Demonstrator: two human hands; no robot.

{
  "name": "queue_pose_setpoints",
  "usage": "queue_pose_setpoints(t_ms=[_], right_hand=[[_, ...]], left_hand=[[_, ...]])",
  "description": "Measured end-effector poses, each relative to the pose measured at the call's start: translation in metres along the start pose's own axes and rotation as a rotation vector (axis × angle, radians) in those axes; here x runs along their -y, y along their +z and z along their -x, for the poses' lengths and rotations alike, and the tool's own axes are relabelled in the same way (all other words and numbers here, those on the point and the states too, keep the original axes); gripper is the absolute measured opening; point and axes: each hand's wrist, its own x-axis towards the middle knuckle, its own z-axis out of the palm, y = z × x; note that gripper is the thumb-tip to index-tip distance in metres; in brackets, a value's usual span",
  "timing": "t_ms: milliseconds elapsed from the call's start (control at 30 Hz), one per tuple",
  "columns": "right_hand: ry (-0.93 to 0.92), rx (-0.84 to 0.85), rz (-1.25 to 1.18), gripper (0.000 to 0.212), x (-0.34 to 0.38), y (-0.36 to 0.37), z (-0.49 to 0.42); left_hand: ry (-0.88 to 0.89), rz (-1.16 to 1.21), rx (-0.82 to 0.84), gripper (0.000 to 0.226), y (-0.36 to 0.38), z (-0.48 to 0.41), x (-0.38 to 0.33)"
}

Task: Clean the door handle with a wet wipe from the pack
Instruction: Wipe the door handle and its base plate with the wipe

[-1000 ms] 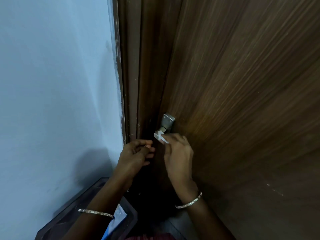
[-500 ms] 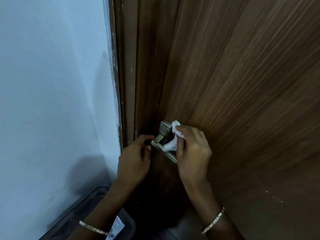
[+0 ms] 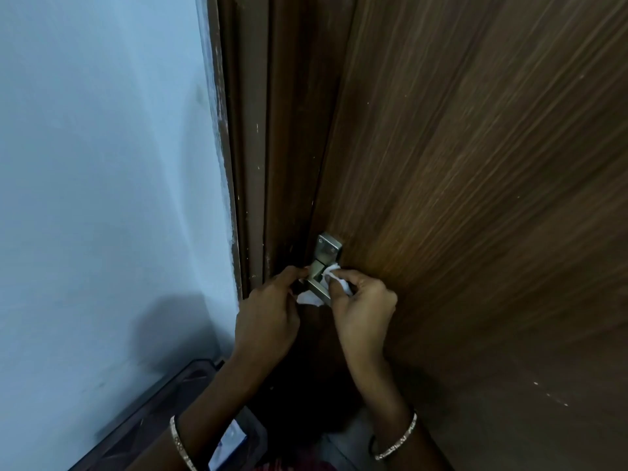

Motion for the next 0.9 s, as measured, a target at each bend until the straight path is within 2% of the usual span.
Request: queue_pose_setpoints(t_ms=[100,167,267,367,500,633,767,900], right_hand=[[0.071,0.019,-0.062,0.016,0.001,0.0,0.003],[0.057,0.011,-0.082,0.012,0.002,-0.001,0.008],[-0.071,-0.034,-0.078,0.018,0.008,-0.003,0.01],[-0.219,-0.1,-0.049,0.021,0.013,-0.005,0.003],[-0.23,-0.12,-0.087,0.018,0.007,-0.003,0.003],[-0.022,-0.024,-0.21,0.015,-0.008,0.003,0.012],[0.092,0.045,-0.32,0.026,-0.01,0.002,0.021],[0.48,0.173,-0.579,0.033,-0.006,-0.002,0.024]], left_hand=[[-0.045,0.183,-0.034,0.051,0.007,0.006,0.005],[-0.115,0.292,-0.031,0.047,0.014,0.011,0.009],[-0.196,0.431,0.041,0.037,0.021,0.013,0.012],[-0.245,0.509,0.04,0.031,0.025,0.007,0.014],[-0.329,0.604,0.047,0.032,0.028,0.004,0.016],[-0.451,0.776,0.095,0.021,0.033,0.005,0.019],[-0.529,0.948,0.183,0.02,0.038,0.0,0.023],[-0.561,1.032,0.18,0.028,0.045,-0.007,0.023]])
